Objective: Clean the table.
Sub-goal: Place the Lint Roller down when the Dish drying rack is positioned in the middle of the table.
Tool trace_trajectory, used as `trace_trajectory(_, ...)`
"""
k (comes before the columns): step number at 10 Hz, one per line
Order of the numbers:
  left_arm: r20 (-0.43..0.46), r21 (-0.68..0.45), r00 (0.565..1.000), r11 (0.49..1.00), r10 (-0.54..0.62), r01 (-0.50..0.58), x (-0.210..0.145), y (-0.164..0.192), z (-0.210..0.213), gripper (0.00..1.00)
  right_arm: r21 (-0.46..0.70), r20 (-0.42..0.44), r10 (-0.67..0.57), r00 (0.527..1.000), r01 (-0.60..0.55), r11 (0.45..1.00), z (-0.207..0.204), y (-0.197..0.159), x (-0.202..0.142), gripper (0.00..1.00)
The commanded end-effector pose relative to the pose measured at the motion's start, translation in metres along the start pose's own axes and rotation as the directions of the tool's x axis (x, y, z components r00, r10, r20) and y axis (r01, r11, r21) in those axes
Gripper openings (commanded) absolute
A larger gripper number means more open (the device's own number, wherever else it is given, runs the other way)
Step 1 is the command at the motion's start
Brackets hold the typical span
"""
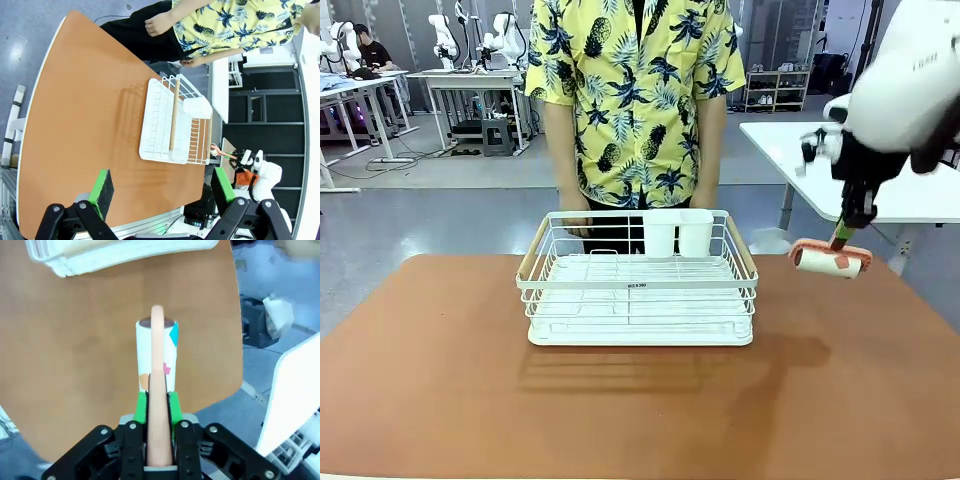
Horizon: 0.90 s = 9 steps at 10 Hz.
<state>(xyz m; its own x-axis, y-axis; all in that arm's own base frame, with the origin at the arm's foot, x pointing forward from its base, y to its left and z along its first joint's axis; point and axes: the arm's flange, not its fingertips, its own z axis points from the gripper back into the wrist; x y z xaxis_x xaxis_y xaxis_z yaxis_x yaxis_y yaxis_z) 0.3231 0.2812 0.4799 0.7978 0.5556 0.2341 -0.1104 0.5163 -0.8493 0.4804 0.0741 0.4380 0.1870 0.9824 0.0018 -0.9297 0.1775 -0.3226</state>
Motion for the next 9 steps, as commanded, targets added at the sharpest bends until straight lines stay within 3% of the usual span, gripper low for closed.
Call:
trace_trajectory(1,0.002,-0.021,1.000,1.000,-0.008,0.008,0.000,0.001,0.003,1.00,-0.077,0.013,0.188,0.982,-0.187,0.979,-0.006,0.008,-0.016,0.21)
trace_trajectory(2,0.002,-0.021,1.000,1.000,-0.008,0.008,0.000,0.001,0.003,1.00,-0.086,-0.010,0.173,0.985,-0.173,0.981,-0.006,0.006,-0.017,0.21)
trace_trajectory(3,0.002,-0.021,1.000,1.000,-0.008,0.008,0.000,0.001,0.003,1.00,-0.021,-0.012,0.123,0.992,-0.123,0.992,-0.010,0.009,-0.002,0.21)
trace_trajectory(6,0.002,-0.021,1.000,1.000,-0.008,0.008,0.000,0.001,0.003,1.00,-0.035,-0.018,0.168,0.986,-0.169,0.985,-0.014,0.010,-0.006,0.21)
trace_trajectory(9,0.002,-0.021,1.000,1.000,-0.008,0.008,0.000,0.001,0.003,1.00,-0.071,-0.022,0.168,0.986,-0.169,0.983,-0.045,0.014,-0.005,0.21)
